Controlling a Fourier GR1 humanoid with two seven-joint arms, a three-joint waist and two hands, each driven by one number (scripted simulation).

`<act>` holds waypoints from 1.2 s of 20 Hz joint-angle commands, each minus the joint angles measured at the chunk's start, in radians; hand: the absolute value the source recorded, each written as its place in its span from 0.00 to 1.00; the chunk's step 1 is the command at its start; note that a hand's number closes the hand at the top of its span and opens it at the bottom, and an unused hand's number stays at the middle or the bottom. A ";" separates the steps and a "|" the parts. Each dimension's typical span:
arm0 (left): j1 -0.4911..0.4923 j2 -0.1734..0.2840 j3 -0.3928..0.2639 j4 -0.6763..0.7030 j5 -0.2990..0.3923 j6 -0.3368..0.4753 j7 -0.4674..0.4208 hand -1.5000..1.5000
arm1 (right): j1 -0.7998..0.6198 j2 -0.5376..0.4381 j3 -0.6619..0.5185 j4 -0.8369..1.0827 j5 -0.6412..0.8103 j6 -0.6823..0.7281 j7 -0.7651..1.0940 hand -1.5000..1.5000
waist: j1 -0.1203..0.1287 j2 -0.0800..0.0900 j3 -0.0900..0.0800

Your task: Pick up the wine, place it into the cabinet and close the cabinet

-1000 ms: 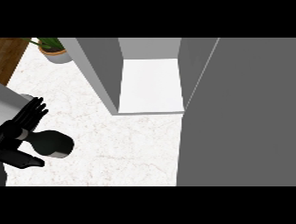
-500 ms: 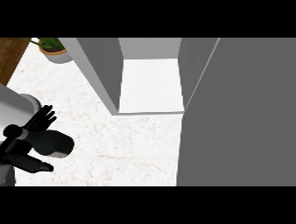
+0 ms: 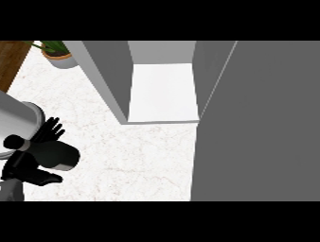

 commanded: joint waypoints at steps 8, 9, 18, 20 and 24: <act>-0.068 -0.012 0.040 0.167 0.076 -0.093 -0.051 0.00 | 0.085 -0.014 0.012 -0.215 -0.035 -0.007 0.057 0.00 | 0.000 0.001 0.000; -0.080 -0.011 0.039 0.176 0.078 -0.095 -0.041 0.00 | 0.008 -0.010 0.021 -0.239 -0.025 -0.036 0.152 0.00 | 0.003 0.002 -0.001; -0.077 -0.054 0.000 0.176 0.065 -0.075 -0.084 1.00 | 0.049 -0.017 0.007 -0.219 -0.035 -0.012 0.087 0.00 | 0.008 0.000 0.000; -0.125 -0.062 0.014 0.177 0.092 -0.056 -0.029 1.00 | 0.098 -0.032 0.000 -0.243 -0.053 -0.003 0.086 0.00 | 0.003 -0.001 0.001; -0.113 -0.083 -0.022 0.109 0.067 -0.006 -0.048 1.00 | 0.098 -0.047 -0.045 -0.264 -0.087 0.004 0.099 0.00 | 0.006 -0.003 0.002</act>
